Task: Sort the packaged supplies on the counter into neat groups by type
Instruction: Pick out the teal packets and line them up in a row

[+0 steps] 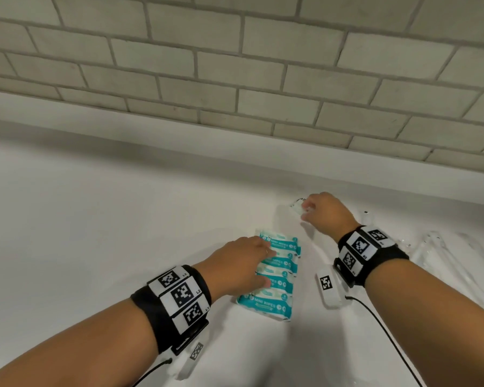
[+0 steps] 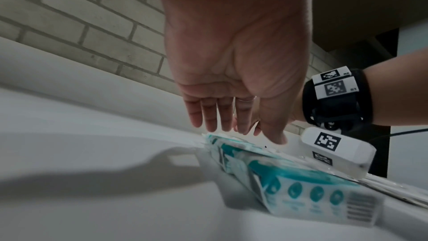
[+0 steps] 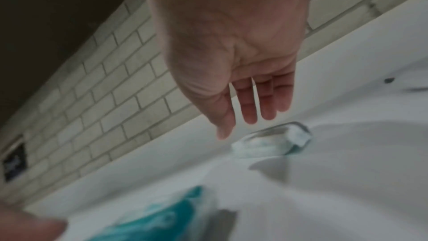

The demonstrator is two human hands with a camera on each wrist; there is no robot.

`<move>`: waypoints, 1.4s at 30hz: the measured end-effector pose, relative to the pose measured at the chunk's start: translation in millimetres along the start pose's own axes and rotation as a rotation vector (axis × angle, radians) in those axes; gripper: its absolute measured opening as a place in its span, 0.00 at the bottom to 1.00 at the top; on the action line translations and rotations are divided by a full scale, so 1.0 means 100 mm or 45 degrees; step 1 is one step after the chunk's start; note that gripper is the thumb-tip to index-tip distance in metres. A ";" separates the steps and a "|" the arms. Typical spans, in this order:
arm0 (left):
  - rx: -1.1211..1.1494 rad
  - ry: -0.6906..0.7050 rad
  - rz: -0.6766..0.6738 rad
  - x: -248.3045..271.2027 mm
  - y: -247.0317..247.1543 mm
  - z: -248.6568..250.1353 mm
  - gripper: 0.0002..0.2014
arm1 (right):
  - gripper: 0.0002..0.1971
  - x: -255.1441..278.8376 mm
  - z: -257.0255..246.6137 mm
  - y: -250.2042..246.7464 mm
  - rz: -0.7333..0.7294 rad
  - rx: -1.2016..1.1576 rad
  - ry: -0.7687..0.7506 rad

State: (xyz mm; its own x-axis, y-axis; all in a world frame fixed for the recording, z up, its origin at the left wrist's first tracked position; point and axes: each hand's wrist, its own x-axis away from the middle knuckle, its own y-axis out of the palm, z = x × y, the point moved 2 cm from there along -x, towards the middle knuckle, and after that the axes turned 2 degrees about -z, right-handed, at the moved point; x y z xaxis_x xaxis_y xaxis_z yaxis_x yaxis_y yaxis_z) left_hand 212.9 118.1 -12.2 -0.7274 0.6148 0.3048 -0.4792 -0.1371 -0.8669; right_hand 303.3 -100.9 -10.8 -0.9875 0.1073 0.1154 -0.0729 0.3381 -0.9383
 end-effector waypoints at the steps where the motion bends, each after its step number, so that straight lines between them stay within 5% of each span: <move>1: -0.010 0.009 -0.003 -0.04 -0.01 0.01 0.34 | 0.16 -0.02 0.05 -0.01 -0.023 0.054 0.012; 4: -0.081 0.017 -0.089 -0.16 -0.01 0.04 0.38 | 0.25 -0.01 0.13 0.04 -0.180 0.145 0.017; 8: -0.105 0.018 -0.092 -0.23 -0.01 0.02 0.35 | 0.19 -0.01 0.17 0.07 -0.187 0.108 0.006; 12: -0.105 0.001 -0.053 -0.24 -0.03 -0.02 0.35 | 0.08 0.02 0.11 0.00 -0.403 -0.411 0.073; 16: -0.108 -0.007 -0.015 -0.27 -0.01 -0.03 0.36 | 0.18 -0.08 0.12 -0.03 -0.354 -0.298 0.245; 24: -0.292 0.220 -0.267 -0.06 0.16 0.01 0.58 | 0.16 -0.10 0.11 0.06 -0.355 -0.311 0.071; 31: -0.324 0.212 -0.185 -0.08 0.27 0.03 0.52 | 0.15 -0.11 -0.25 0.18 -0.439 -0.254 -0.181; 36: -0.327 0.224 -0.167 -0.13 0.24 0.04 0.52 | 0.15 -0.17 -0.22 0.17 -0.489 -0.222 -0.189; 42: -0.315 0.199 -0.143 -0.46 0.13 -0.03 0.51 | 0.06 -0.41 -0.22 0.13 -0.273 0.008 -0.259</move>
State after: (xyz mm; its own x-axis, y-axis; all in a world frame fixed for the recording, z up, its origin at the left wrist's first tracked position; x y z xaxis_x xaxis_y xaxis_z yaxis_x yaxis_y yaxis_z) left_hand 241.4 90.4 -38.6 -0.5829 0.7301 0.3566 -0.4046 0.1198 -0.9066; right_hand 345.9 -79.9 -20.4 -0.9571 -0.1561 0.2441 -0.2833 0.3272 -0.9015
